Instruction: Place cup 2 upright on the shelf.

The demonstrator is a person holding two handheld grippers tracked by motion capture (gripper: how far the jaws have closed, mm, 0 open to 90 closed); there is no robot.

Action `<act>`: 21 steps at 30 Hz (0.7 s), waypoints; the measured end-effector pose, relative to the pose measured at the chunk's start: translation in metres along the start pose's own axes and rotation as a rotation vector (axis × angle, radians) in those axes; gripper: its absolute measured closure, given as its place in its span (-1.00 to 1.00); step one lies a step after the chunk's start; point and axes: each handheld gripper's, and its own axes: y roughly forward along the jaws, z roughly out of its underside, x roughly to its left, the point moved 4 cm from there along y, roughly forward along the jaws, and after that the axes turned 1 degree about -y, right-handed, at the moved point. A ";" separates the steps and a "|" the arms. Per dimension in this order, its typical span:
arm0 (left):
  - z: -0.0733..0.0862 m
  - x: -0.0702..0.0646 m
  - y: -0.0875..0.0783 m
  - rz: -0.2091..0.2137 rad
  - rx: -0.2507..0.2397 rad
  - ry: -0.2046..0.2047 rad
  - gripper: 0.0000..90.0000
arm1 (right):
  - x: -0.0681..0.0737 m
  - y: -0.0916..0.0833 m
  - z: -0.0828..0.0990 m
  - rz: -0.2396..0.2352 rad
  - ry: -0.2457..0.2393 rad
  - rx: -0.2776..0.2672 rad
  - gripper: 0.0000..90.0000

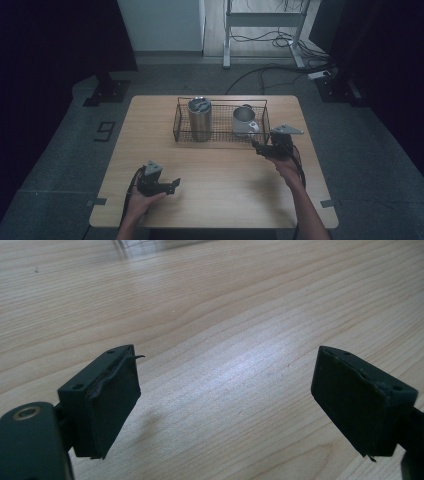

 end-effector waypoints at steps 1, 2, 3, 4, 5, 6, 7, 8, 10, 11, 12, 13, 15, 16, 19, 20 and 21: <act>0.000 0.000 0.000 0.004 0.002 0.003 -0.73 | -0.001 -0.003 0.004 0.002 0.002 0.002 -0.65; 0.000 -0.001 0.001 0.006 0.002 0.004 -0.73 | -0.001 -0.005 0.008 0.002 0.008 0.000 -0.64; 0.000 -0.001 0.001 0.007 0.002 0.004 -0.73 | -0.002 -0.007 0.013 0.002 0.012 0.000 -0.64; 0.000 -0.001 0.001 0.008 0.003 0.004 -0.73 | -0.002 -0.009 0.017 0.002 0.017 0.001 -0.63; 0.000 -0.001 0.001 0.008 0.004 0.005 -0.72 | -0.002 -0.011 0.022 0.002 0.019 0.004 -0.63; 0.000 -0.002 0.002 0.009 0.004 0.005 -0.72 | -0.001 -0.013 0.027 0.003 0.021 0.010 -0.63; 0.000 -0.002 0.001 0.007 0.004 0.006 -0.72 | -0.001 -0.015 0.032 0.004 0.026 0.010 -0.63; 0.000 -0.001 0.001 0.004 0.004 0.008 -0.72 | -0.001 -0.017 0.037 0.001 0.034 0.010 -0.62; 0.000 -0.001 0.000 0.005 0.000 0.007 -0.72 | 0.000 -0.020 0.047 -0.004 0.052 0.013 -0.61; 0.000 -0.001 0.000 0.005 -0.001 0.006 -0.72 | 0.001 -0.022 0.052 -0.007 0.055 0.019 -0.61; -0.001 -0.001 -0.001 0.005 -0.002 0.004 -0.72 | 0.002 -0.024 0.056 -0.009 0.056 0.027 -0.61; -0.001 0.000 -0.001 0.003 -0.004 0.003 -0.72 | 0.004 -0.025 0.061 -0.010 0.053 0.033 -0.61; -0.001 0.000 -0.001 0.003 -0.004 0.002 -0.72 | 0.007 -0.027 0.069 -0.014 0.051 0.043 -0.61; -0.001 0.000 -0.001 0.004 -0.004 0.003 -0.72 | 0.008 -0.028 0.073 -0.020 0.054 0.046 -0.61; -0.001 0.000 0.000 0.006 -0.003 0.005 -0.72 | 0.011 -0.027 0.082 -0.035 0.064 0.047 -0.61; 0.000 0.000 0.000 0.007 -0.003 0.004 -0.72 | 0.012 -0.026 0.084 -0.029 0.060 0.051 -0.62; 0.000 0.000 0.000 0.005 -0.004 0.002 -0.72 | 0.013 -0.025 0.085 -0.025 0.056 0.053 -0.62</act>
